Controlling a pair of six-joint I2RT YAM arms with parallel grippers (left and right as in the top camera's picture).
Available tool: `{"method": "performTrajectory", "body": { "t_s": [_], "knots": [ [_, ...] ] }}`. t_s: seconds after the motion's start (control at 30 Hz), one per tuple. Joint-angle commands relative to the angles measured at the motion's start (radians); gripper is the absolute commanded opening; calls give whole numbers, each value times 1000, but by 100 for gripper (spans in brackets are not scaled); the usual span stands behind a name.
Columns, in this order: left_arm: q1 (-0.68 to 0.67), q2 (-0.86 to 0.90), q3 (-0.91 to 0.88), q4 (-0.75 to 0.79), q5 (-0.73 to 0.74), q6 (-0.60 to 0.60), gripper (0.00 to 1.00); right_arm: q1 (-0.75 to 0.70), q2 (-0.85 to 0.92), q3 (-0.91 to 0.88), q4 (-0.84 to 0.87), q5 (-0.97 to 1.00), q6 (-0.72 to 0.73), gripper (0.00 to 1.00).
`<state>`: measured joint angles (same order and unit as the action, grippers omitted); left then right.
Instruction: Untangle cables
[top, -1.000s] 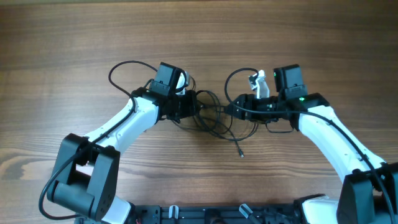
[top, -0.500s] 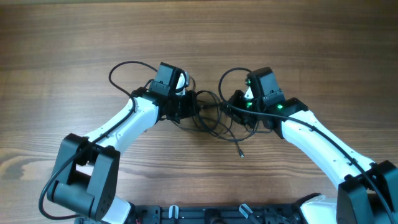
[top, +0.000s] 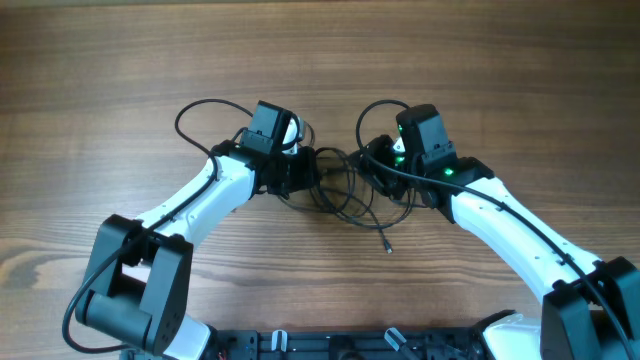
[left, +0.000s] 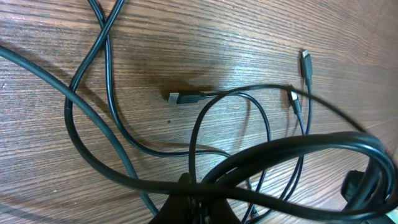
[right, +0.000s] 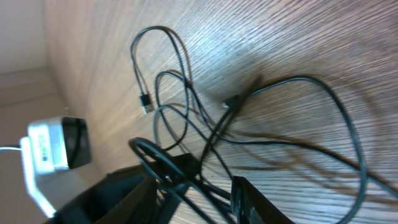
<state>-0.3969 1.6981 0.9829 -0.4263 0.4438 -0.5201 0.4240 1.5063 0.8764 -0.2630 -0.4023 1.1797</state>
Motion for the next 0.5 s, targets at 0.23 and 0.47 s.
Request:
{"method": "performTrajectory", "body": {
  "t_s": [0.23,0.47],
  "knots": [
    [0,6,-3,0,15,19,4,5,87,5,69,-27,81,42],
    [0,6,-3,-20,-6,19,4,5,169,5,171,-45,38,4]
  ]
}}
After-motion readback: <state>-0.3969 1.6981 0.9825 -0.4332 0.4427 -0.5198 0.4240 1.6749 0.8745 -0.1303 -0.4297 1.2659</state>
